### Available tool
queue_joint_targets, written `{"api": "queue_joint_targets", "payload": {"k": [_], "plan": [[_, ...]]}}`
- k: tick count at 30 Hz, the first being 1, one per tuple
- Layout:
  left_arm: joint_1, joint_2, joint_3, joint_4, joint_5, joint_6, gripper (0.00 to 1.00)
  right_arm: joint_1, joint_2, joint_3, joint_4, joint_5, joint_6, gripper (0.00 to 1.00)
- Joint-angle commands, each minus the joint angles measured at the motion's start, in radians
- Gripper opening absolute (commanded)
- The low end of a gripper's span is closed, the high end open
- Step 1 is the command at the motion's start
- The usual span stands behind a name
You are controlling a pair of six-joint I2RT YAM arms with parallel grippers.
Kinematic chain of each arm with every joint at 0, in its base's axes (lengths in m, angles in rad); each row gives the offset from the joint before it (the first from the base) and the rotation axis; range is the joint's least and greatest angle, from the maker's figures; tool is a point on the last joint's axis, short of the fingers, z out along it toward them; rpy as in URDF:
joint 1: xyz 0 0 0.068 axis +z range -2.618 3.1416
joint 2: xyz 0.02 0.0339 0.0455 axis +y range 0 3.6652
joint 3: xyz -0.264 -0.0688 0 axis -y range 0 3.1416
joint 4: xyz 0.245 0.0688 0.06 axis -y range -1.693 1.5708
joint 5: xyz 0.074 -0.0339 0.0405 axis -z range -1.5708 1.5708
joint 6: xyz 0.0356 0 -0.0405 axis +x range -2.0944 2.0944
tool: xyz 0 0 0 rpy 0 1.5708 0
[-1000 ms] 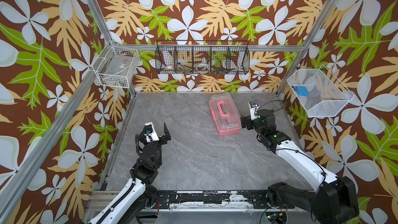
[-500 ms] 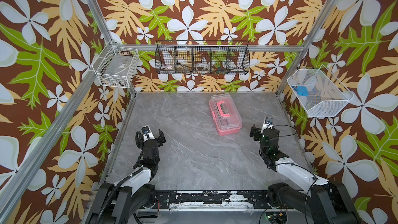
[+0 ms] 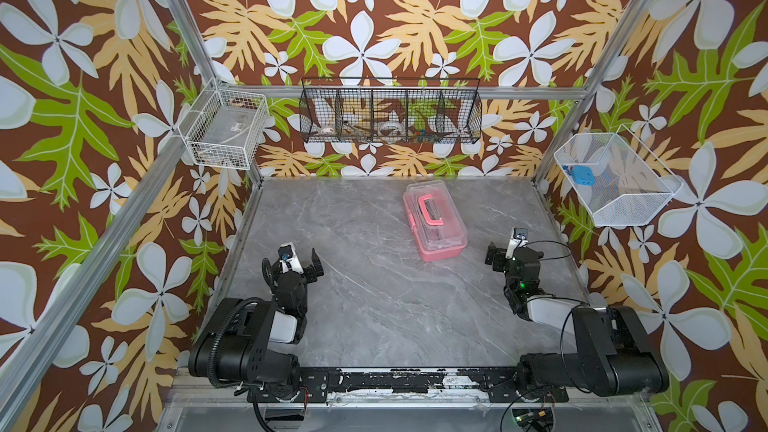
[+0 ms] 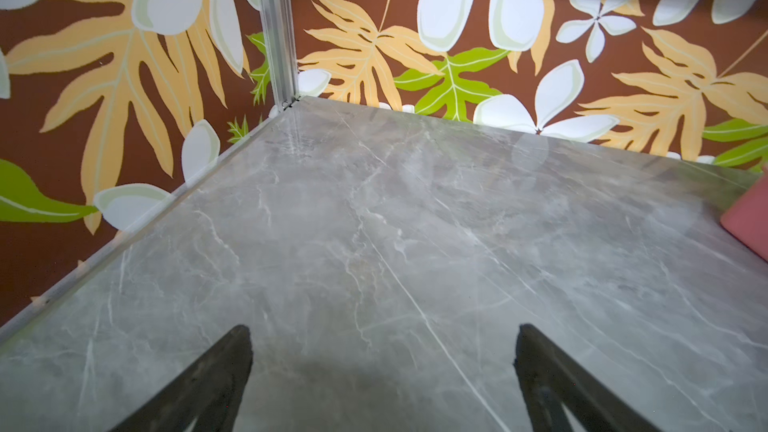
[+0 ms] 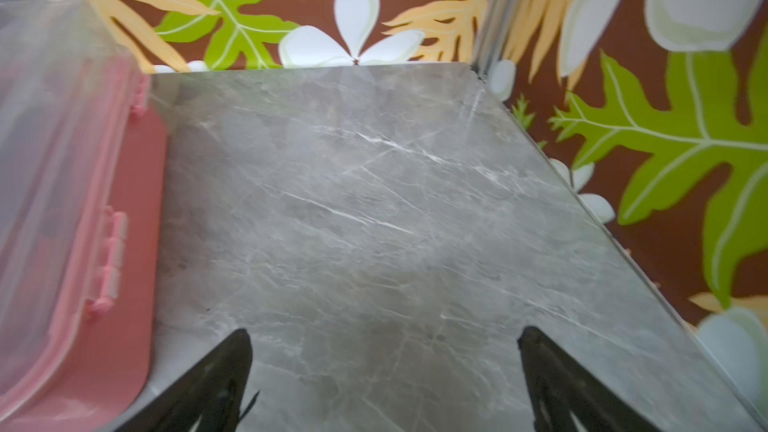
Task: Pack the tool kit
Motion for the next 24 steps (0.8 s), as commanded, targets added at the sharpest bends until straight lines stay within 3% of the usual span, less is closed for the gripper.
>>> {"api": "queue_joint_targets", "payload": {"k": [1, 2, 4, 7, 9, 24], "plan": [[0.007, 0.019, -0.010, 0.200, 0.019, 0.011, 1.00, -0.003, 0.044, -0.015, 0.185, -0.175, -0.090, 1.00], [0.008, 0.017, 0.003, 0.164, 0.037, 0.015, 1.00, -0.007, 0.079, -0.038, 0.263, -0.159, -0.077, 1.00], [0.008, 0.005, 0.039, 0.076, 0.044, 0.013, 1.00, -0.041, 0.062, -0.046, 0.245, -0.214, -0.059, 1.00], [0.008, 0.016, 0.059, 0.054, 0.044, 0.013, 1.00, -0.052, 0.108, -0.137, 0.467, -0.246, -0.059, 1.00], [0.008, 0.021, 0.057, 0.067, 0.044, 0.017, 1.00, -0.051, 0.081, -0.114, 0.380, -0.247, -0.065, 1.00], [0.007, 0.019, 0.057, 0.063, 0.042, 0.016, 1.00, -0.050, 0.087, -0.120, 0.400, -0.243, -0.063, 1.00]]}}
